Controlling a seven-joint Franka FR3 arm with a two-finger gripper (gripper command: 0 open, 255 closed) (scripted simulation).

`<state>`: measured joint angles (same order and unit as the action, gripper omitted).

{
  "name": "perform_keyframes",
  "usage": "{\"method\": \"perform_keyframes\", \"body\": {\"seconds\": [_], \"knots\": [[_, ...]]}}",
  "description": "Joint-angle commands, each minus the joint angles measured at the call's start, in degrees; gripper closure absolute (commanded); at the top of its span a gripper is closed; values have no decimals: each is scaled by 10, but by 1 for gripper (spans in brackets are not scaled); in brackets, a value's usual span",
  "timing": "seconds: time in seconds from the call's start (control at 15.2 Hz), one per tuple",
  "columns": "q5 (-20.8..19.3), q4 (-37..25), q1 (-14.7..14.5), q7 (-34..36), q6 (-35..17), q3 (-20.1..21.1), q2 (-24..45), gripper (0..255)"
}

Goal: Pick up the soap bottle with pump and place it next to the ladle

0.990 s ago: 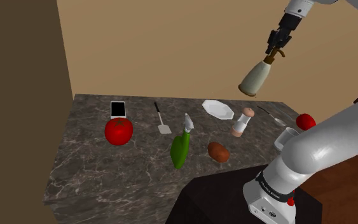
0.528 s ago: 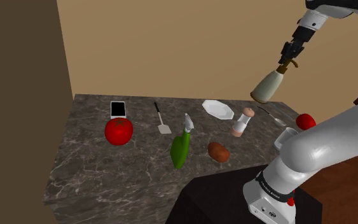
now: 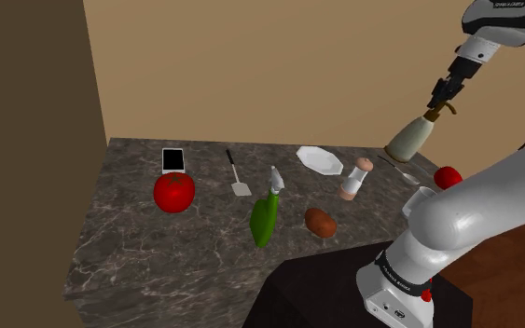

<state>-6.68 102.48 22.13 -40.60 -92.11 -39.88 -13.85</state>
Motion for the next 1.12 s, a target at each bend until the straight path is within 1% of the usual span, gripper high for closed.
{"method": "perform_keyframes", "body": {"seconds": [0.0,0.2,0.33,0.46,0.59,0.79,1.06], "knots": [[9,-9,6,-34,-10,-25,20,255],[27,-22,18,-88,-24,-64,53,255],[45,-34,28,-127,-32,-91,81,255],[71,-49,41,-169,-39,-117,116,255],[103,-68,59,-214,-43,-140,156,255],[160,-103,102,-284,-43,-162,226,255],[236,-164,187,-364,-31,-162,318,255]]}}
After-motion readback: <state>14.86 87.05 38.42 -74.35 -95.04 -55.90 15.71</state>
